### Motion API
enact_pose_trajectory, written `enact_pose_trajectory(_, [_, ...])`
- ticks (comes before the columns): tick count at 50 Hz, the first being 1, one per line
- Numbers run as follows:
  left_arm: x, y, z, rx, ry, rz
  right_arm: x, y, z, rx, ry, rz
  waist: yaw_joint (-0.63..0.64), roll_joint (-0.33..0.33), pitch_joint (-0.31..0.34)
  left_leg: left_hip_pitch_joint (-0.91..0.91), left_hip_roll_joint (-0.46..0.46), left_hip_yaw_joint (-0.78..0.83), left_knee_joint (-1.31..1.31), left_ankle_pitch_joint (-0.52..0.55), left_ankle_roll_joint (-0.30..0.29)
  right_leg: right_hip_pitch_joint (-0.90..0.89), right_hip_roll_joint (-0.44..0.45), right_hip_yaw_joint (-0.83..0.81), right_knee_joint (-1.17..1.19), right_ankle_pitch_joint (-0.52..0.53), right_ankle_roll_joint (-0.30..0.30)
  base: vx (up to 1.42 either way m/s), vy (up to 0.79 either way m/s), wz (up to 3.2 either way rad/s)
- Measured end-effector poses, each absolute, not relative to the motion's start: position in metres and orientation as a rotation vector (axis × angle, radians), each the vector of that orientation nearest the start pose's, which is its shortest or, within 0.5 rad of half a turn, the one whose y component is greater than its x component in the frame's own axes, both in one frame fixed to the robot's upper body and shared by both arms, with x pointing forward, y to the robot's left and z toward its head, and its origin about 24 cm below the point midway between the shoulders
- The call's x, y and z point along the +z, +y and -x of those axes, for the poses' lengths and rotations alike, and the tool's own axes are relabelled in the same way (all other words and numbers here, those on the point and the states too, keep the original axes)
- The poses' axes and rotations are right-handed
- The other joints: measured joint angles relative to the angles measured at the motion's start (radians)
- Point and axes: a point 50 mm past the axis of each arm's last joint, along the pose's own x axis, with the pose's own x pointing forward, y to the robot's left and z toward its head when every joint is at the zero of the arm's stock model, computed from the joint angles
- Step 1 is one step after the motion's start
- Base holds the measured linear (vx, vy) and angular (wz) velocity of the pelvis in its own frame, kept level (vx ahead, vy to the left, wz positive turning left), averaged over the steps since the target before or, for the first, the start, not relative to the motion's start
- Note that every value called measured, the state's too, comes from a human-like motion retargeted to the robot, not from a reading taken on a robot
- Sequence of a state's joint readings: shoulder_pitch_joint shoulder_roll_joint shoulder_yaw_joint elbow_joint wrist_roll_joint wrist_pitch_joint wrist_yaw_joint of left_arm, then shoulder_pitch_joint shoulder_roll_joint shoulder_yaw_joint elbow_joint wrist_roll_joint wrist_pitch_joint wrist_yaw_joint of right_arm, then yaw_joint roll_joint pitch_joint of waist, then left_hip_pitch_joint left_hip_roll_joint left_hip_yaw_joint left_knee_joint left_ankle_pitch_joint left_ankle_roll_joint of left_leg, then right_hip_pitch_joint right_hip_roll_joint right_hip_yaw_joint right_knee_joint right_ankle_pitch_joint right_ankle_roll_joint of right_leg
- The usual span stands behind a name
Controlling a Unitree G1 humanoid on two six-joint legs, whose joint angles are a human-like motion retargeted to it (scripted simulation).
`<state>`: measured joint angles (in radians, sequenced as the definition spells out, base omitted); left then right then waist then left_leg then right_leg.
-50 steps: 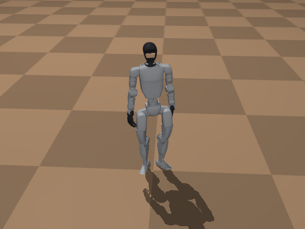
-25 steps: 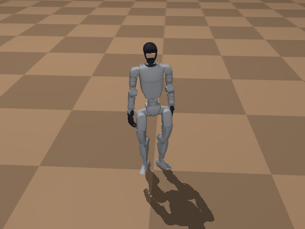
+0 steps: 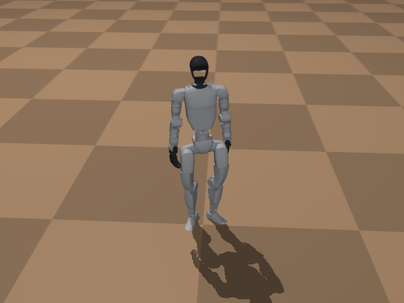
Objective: In place motions
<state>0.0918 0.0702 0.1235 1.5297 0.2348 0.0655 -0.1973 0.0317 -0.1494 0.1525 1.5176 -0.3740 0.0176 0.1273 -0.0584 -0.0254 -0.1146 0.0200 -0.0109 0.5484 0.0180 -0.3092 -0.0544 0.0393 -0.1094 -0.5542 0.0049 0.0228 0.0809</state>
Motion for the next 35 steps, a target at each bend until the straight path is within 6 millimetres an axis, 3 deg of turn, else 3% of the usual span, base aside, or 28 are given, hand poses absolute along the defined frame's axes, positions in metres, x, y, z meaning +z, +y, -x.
enact_pose_trajectory(35, [-0.1801,0.1698,0.0262,-0.165,1.692,0.034,-0.1780,-0.2049,-0.0026,0.393,1.608,0.437,0.010,-0.001,0.004,0.004,0.000,0.010,-0.002,0.001,0.001,0.002,0.003,0.009,-0.001,0.000,-0.002,0.00,0.00,0.00])
